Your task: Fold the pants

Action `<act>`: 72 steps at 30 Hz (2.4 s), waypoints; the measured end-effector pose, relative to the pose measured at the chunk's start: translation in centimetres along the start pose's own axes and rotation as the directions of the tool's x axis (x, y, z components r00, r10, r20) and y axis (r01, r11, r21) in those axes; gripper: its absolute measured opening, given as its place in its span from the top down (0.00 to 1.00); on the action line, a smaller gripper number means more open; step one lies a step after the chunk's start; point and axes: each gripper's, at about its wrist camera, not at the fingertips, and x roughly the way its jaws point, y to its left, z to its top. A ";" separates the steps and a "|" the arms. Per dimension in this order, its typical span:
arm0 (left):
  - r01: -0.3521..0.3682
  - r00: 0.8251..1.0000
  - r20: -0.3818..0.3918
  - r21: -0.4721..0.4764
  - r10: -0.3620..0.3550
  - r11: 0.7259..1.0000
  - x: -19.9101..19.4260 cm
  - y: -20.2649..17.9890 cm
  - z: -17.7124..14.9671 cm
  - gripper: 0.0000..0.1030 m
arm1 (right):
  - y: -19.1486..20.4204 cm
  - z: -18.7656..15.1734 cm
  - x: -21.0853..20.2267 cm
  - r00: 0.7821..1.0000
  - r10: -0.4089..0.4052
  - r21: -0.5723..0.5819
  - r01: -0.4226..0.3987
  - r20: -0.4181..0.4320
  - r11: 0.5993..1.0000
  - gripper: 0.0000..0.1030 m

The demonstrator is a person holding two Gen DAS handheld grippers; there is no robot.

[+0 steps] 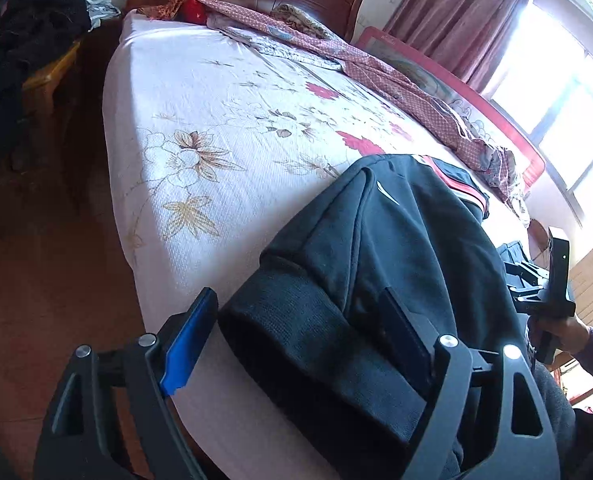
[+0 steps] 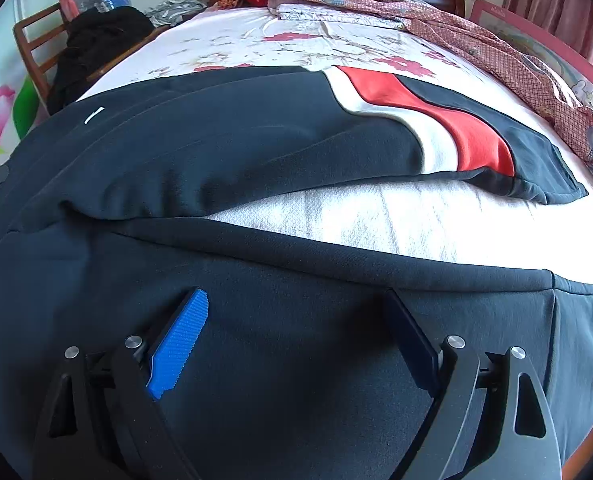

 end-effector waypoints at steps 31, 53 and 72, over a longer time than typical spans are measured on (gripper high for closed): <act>-0.212 0.952 0.285 0.344 0.114 0.914 -14.7 -22.7 -6.2 0.90 | -19.0 10.7 2.7 0.939 0.340 0.859 -0.213 0.049 0.466 0.09; -0.171 0.951 0.289 0.180 0.114 0.969 -15.3 -18.6 -4.8 0.89 | -21.7 11.1 0.5 0.974 0.195 0.809 -0.206 0.115 0.551 0.20; -0.375 0.873 0.374 0.107 0.312 0.921 -16.1 -16.7 -5.4 0.87 | -22.5 11.1 -6.9 0.883 0.308 0.680 -0.469 0.355 0.564 0.95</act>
